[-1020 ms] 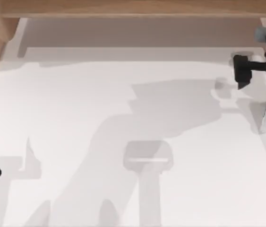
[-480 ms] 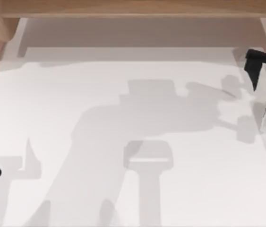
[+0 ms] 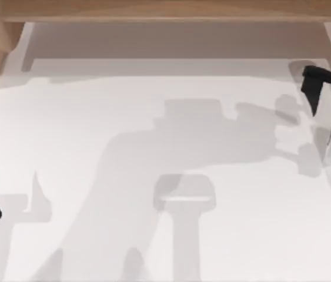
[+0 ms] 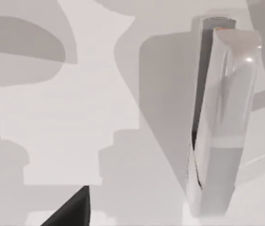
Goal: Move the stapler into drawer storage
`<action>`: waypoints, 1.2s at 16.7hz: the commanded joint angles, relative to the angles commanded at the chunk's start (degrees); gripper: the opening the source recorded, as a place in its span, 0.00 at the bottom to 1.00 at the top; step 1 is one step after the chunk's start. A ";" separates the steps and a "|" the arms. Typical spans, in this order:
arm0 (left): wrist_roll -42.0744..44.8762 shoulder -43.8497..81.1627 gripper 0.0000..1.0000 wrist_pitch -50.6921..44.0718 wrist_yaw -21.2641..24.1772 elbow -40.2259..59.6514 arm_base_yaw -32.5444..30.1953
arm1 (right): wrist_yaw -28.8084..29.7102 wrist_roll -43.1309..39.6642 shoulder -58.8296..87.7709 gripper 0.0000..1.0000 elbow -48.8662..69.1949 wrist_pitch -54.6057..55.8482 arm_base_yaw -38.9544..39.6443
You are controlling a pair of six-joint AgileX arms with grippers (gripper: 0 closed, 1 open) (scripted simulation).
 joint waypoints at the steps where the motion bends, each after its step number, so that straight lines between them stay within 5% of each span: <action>1: 0.00 0.00 1.00 0.00 0.00 0.00 0.00 | 0.01 0.27 0.52 1.00 -1.11 1.60 0.21; 11: 0.00 0.00 1.00 0.00 0.00 0.00 0.00 | 0.08 -0.48 3.81 1.00 -7.86 11.66 -0.59; 20: 0.00 0.00 1.00 0.00 0.00 0.00 0.00 | 0.08 -0.48 3.81 0.32 -7.86 11.66 -0.59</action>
